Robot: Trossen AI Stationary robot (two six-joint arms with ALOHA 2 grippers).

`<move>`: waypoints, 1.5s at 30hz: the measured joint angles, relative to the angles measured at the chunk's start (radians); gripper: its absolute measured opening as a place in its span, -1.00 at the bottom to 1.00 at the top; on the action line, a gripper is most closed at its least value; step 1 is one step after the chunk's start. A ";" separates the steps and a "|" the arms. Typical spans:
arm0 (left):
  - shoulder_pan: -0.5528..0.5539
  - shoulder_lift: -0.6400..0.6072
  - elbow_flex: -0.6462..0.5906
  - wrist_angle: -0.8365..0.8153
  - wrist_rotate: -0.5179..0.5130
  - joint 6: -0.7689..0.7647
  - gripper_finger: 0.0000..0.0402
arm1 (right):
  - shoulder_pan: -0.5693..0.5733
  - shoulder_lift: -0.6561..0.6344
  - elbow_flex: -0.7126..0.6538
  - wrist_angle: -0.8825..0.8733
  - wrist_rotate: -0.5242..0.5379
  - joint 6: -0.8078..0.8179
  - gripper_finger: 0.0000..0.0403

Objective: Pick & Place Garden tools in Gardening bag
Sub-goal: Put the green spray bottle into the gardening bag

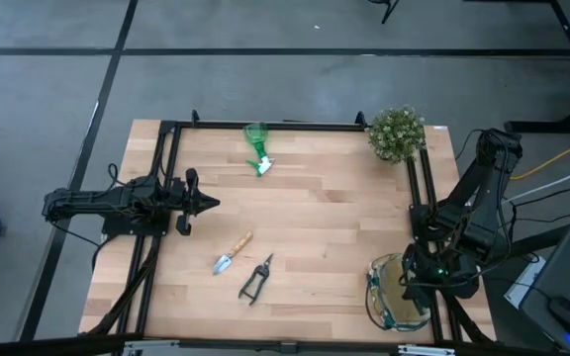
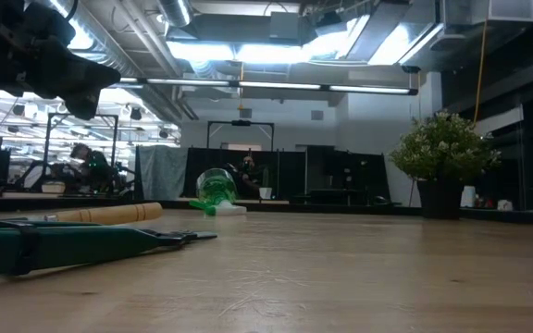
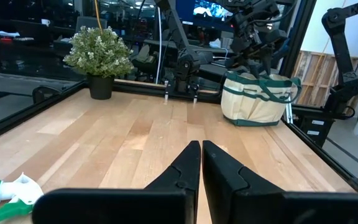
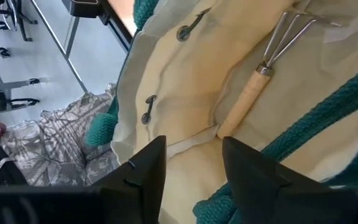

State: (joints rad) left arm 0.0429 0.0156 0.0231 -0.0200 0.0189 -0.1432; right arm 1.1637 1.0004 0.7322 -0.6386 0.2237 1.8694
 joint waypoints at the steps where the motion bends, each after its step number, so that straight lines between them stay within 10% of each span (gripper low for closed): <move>1: 0.000 0.000 0.000 0.000 0.000 0.000 -0.94 | 0.000 0.000 0.000 0.004 0.000 0.000 -0.20; 22: 0.000 0.000 0.000 0.000 0.000 0.000 -0.94 | -0.028 -0.014 0.000 0.165 0.001 -0.105 -0.20; 45: 0.000 0.000 0.000 0.000 0.000 0.000 -0.94 | -0.377 -0.105 0.000 0.202 0.003 -0.397 -0.20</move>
State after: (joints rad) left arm 0.0429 0.0154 0.0231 -0.0200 0.0185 -0.1435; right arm 0.7868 0.8951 0.7319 -0.4366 0.2270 1.4721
